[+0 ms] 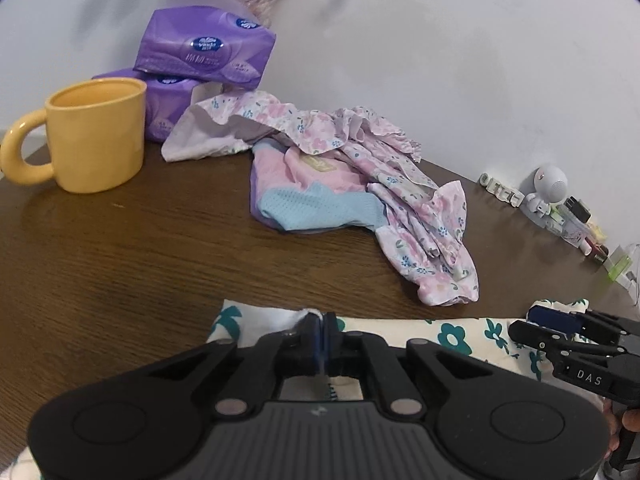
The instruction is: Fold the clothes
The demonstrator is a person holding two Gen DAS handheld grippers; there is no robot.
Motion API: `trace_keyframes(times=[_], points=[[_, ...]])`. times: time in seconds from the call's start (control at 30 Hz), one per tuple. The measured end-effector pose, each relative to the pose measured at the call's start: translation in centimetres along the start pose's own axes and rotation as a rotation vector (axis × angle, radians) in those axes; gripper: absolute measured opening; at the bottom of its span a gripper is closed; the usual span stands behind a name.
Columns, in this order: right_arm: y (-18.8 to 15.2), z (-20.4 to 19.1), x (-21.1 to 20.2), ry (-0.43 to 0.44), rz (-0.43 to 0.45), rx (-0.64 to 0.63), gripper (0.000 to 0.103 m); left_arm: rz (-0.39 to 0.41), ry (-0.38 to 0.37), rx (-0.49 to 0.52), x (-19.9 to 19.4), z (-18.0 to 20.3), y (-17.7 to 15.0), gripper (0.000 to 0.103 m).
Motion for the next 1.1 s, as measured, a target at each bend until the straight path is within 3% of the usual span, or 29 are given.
trace_keyframes(times=[0.1,0.2,0.27,0.33,0.4,0.6,0.67,0.77,0.97,1.1], points=[[0.3,0.3,-0.6,0.02,0.016,0.031,0.042,0.028,-0.016,0.011,-0.5,0.2,0.1,0.005],[2.0,2.4,-3.0,0.051,0.075,0.14,0.043,0.069,-0.047,0.046,-1.5,0.7,0.3,0.018],[3.2,4.4,-5.0,0.053,0.123,0.229,0.046,0.073,-0.046,0.068,-2.2,1.2,0.5,0.047],[3.8,6.6,-6.8,0.03,0.159,0.296,0.048,0.066,-0.008,0.081,-2.8,1.5,0.6,0.055],[3.4,8.5,-7.6,-0.018,0.154,0.324,0.048,0.058,0.013,0.087,-3.4,1.7,0.8,0.055],[0.4,12.2,-7.0,-0.096,-0.009,0.381,0.046,0.081,-0.133,0.103,-5.4,3.2,0.8,0.055],[-0.1,12.3,-6.4,-0.109,-0.036,0.367,0.046,0.088,-0.153,0.158,-5.1,4.3,0.4,0.055],[-0.4,12.2,-5.5,-0.095,-0.066,0.38,0.046,0.049,-0.17,0.188,-3.8,5.4,-0.6,0.055],[-1.0,13.6,-4.2,-0.116,-0.099,0.559,0.046,-0.01,-0.183,0.185,-1.7,5.5,-2.4,0.055],[-1.3,12.9,-5.7,-0.041,-0.1,0.609,0.046,-0.004,-0.184,0.18,-1.5,5.2,-2.7,0.055]])
Point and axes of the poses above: each gripper's, at about its wrist camera, not at the fingertips, and x roughly the way its jaws point, z to its right, y to its top, the point moved 4 cm from there along x, roughly the way its jaws point, and after that the axes turned 6 degrees about z, right-handed, at the moved point
